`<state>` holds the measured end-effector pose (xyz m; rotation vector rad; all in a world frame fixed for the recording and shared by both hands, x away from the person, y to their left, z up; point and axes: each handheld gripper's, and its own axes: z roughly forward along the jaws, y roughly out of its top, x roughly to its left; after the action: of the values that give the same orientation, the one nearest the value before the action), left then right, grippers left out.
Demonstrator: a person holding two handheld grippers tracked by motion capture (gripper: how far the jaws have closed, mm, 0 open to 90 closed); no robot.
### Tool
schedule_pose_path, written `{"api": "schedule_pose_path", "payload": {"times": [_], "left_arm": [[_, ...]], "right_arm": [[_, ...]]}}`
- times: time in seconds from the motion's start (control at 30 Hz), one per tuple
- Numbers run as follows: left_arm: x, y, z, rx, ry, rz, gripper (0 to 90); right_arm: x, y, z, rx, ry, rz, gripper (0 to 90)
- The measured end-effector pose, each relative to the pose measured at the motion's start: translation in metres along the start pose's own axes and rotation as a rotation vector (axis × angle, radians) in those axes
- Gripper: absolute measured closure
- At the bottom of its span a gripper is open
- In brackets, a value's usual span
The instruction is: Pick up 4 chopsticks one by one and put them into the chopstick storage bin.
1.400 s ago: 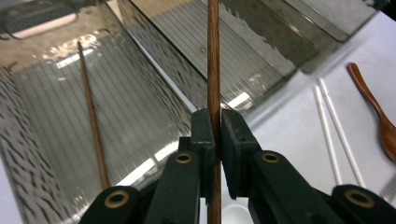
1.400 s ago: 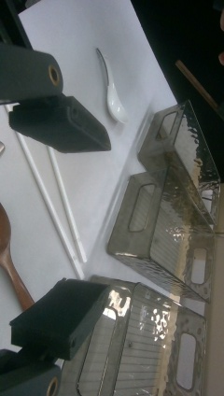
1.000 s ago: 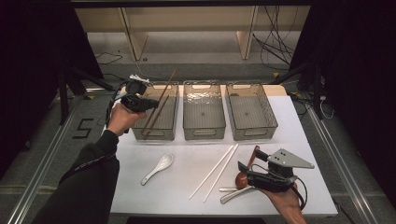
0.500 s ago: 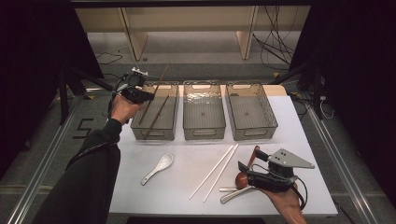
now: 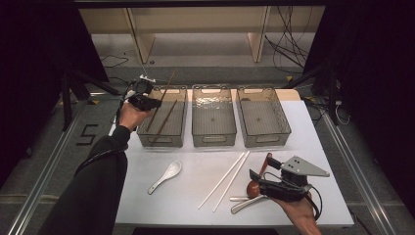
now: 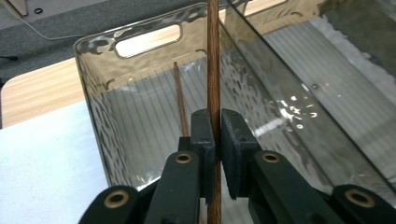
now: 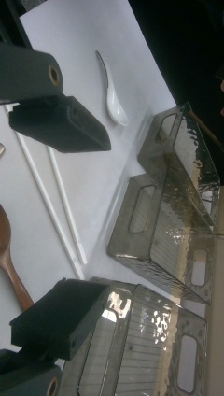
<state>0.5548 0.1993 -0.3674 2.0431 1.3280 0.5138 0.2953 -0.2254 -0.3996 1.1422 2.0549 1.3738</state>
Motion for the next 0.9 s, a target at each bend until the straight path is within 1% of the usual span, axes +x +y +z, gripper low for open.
{"api": "schedule_pose_path", "payload": {"times": [0.07, 0.17, 0.3, 0.37, 0.43, 0.5, 0.53, 0.6, 0.67, 0.7, 0.73, 0.8, 0.83, 0.9], "left_arm": [[0.002, -0.001, 0.002, -0.003, 0.003, -0.008, 83.3], [0.003, -0.002, 0.004, 0.004, 0.010, 0.002, 83.2], [0.004, -0.005, 0.007, 0.004, 0.020, -0.001, 83.1], [0.005, -0.008, 0.009, 0.014, 0.032, 0.010, 83.0], [0.006, -0.009, 0.011, 0.015, 0.036, -0.001, 82.7], [0.007, -0.011, 0.013, 0.025, 0.049, 0.000, 82.0], [0.007, -0.013, 0.014, 0.030, 0.047, 0.005, 80.8], [0.006, -0.014, 0.015, 0.025, 0.034, -0.012, 71.3], [0.004, -0.016, 0.013, 0.021, 0.025, -0.010, 70.4], [0.003, -0.016, 0.011, 0.021, 0.016, -0.017, 68.2], [0.002, -0.016, 0.008, 0.026, 0.004, -0.028, 63.8], [-0.002, -0.018, 0.001, 0.016, -0.022, -0.042, 59.4], [-0.005, -0.019, -0.003, 0.014, -0.034, -0.042, 57.0], [-0.011, -0.020, -0.011, 0.020, -0.062, -0.057, 49.6]], "right_arm": [[0.000, 0.000, 0.000, 0.000, -0.001, 0.000, 26.9], [0.000, 0.000, 0.000, 0.000, -0.001, 0.001, 26.9], [0.000, 0.000, 0.000, 0.000, 0.001, -0.001, 26.9], [0.000, 0.000, 0.000, -0.001, 0.001, -0.001, 26.9], [0.000, 0.000, 0.000, 0.001, 0.001, 0.001, 26.9], [0.000, 0.000, 0.000, 0.001, 0.001, 0.000, 26.9], [0.000, 0.000, 0.000, 0.001, 0.000, 0.000, 26.9], [0.000, 0.000, 0.001, 0.001, 0.000, 0.000, 26.9], [-0.001, 0.000, 0.001, 0.003, 0.000, 0.002, 26.8], [-0.001, 0.000, 0.001, 0.003, -0.001, 0.002, 26.9], [-0.001, 0.000, 0.000, 0.004, 0.000, 0.003, 26.9], [-0.001, 0.000, 0.001, 0.003, -0.001, 0.003, 26.9], [-0.001, 0.000, 0.001, 0.004, -0.002, 0.004, 26.9], [-0.001, 0.000, 0.001, 0.003, -0.003, 0.004, 26.9]]}}
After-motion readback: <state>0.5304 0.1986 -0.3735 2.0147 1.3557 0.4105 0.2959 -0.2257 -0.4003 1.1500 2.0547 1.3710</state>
